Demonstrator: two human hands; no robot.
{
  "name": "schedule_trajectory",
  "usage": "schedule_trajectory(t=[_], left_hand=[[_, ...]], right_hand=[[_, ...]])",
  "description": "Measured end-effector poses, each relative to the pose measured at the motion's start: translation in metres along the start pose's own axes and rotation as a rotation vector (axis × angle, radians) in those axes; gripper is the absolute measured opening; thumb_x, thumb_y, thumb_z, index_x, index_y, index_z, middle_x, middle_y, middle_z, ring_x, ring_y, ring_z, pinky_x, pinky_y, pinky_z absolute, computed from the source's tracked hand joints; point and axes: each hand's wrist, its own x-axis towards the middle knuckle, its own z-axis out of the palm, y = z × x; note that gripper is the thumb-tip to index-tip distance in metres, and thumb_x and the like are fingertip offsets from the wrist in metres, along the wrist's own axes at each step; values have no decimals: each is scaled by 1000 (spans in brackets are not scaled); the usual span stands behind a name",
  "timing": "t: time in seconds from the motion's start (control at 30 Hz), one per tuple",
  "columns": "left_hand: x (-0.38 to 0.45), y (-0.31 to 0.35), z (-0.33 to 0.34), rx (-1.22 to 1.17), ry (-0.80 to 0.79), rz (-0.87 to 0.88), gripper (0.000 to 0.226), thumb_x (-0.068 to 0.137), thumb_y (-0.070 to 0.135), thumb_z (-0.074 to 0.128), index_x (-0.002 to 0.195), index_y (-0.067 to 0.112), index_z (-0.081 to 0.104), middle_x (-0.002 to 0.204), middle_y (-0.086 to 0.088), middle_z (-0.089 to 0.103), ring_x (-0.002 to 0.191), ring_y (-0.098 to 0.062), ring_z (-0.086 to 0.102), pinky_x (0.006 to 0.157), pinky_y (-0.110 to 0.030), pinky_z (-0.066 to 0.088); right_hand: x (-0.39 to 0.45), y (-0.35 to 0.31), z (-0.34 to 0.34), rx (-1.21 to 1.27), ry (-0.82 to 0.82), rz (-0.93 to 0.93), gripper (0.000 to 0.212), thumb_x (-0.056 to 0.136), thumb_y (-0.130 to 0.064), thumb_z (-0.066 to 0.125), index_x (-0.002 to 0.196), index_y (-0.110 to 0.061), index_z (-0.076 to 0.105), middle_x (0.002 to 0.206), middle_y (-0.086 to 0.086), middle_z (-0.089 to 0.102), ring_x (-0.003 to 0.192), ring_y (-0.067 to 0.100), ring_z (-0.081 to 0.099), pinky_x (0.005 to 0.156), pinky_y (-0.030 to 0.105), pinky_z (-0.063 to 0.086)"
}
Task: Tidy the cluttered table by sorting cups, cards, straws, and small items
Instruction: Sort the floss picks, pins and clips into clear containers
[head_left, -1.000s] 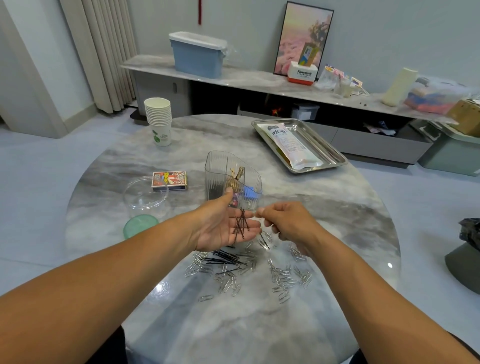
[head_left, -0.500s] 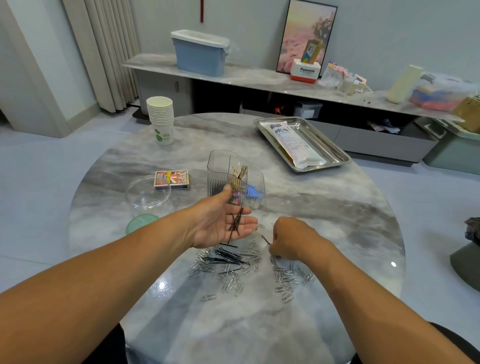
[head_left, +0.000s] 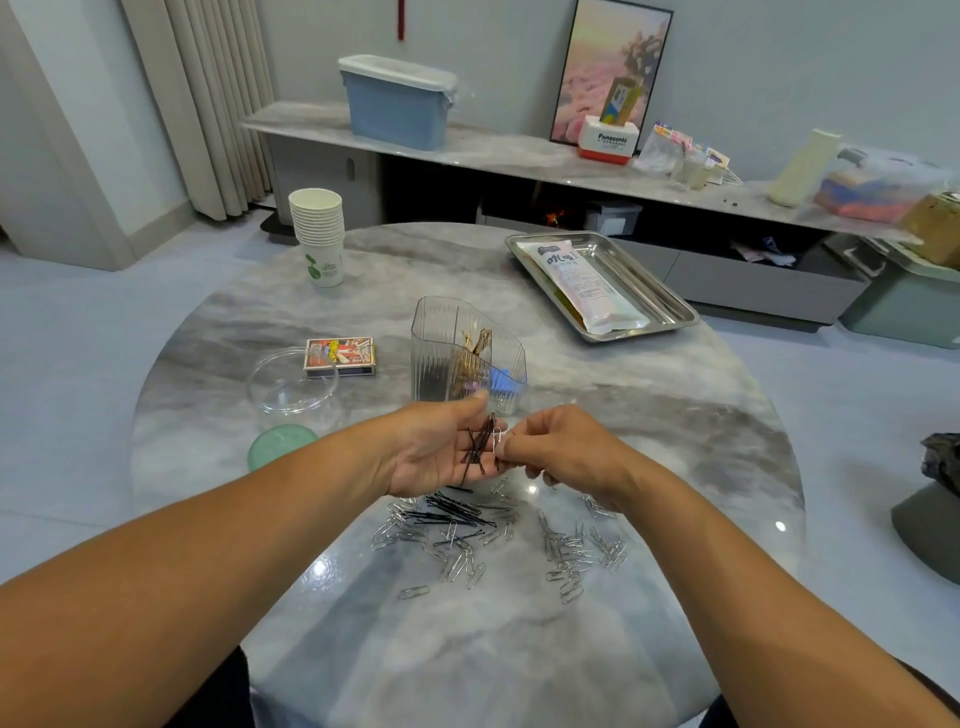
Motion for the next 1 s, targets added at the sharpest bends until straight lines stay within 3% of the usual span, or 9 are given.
schedule_trajectory(t=[0.13, 0.3, 0.4, 0.57, 0.67, 0.73, 0.83, 0.93, 1.0], left_hand=[[2, -3, 0, -6, -12, -1, 44, 104, 37, 51, 124, -1, 58, 95, -19, 67, 78, -26, 72, 60, -29, 61], [4, -4, -4, 50, -22, 54, 28, 102, 15, 56, 121, -3, 61, 93, -17, 68, 77, -19, 68, 70, -26, 61], [6, -3, -8, 45, 27, 79, 16, 101, 6, 55, 113, -1, 63, 91, -16, 68, 72, -16, 66, 63, -23, 61], [5, 10, -15, 44, 185, 115, 18, 106, 10, 44, 109, 7, 62, 75, -5, 63, 58, -9, 56, 49, -17, 48], [1, 19, -19, 23, 268, 145, 22, 107, 22, 45, 100, 11, 62, 70, 0, 56, 57, -8, 49, 48, -16, 41], [-2, 22, -21, 0, 295, 154, 31, 108, 34, 43, 94, 13, 61, 68, 1, 55, 56, -8, 47, 48, -17, 39], [-5, 23, -21, -17, 307, 148, 39, 107, 43, 39, 93, 14, 61, 67, 0, 56, 54, -8, 48, 47, -17, 37], [-7, 22, -19, -14, 316, 140, 40, 107, 45, 38, 98, 13, 61, 71, -2, 58, 54, -9, 50, 47, -17, 38], [-9, 22, -19, -15, 319, 145, 40, 107, 45, 38, 101, 12, 61, 72, -2, 59, 55, -9, 50, 49, -18, 38]], right_hand=[[0, 4, 1, 19, 8, -7, 19, 88, -21, 75, 88, -2, 75, 72, 3, 68, 58, 4, 52, 54, 21, 40], [2, 4, 0, 61, 36, -18, 11, 87, -20, 76, 84, -9, 75, 68, 1, 63, 60, 8, 52, 55, 24, 38], [7, 6, -2, 72, 115, -17, 11, 84, -18, 77, 81, -9, 73, 65, -1, 61, 58, 8, 52, 54, 22, 40], [22, 28, -6, -423, 311, 26, 27, 86, -23, 70, 61, -20, 59, 58, -7, 55, 56, 17, 52, 62, 31, 46], [17, 27, 6, -529, 168, -25, 11, 83, -32, 80, 90, -27, 73, 77, -12, 66, 76, 12, 64, 73, 30, 53], [13, 21, 19, -543, -25, -74, 33, 79, -37, 85, 108, -27, 73, 90, -10, 68, 83, 11, 64, 75, 28, 52], [13, 14, 40, -814, -75, -242, 53, 79, -44, 81, 128, -31, 66, 116, -4, 61, 103, 19, 60, 88, 35, 52], [14, 8, 50, -884, -64, -322, 59, 81, -46, 73, 135, -29, 61, 129, -1, 56, 116, 23, 52, 94, 36, 44], [15, 3, 54, -985, -76, -372, 47, 80, -46, 70, 124, -28, 66, 123, -1, 57, 112, 24, 52, 87, 37, 40]])
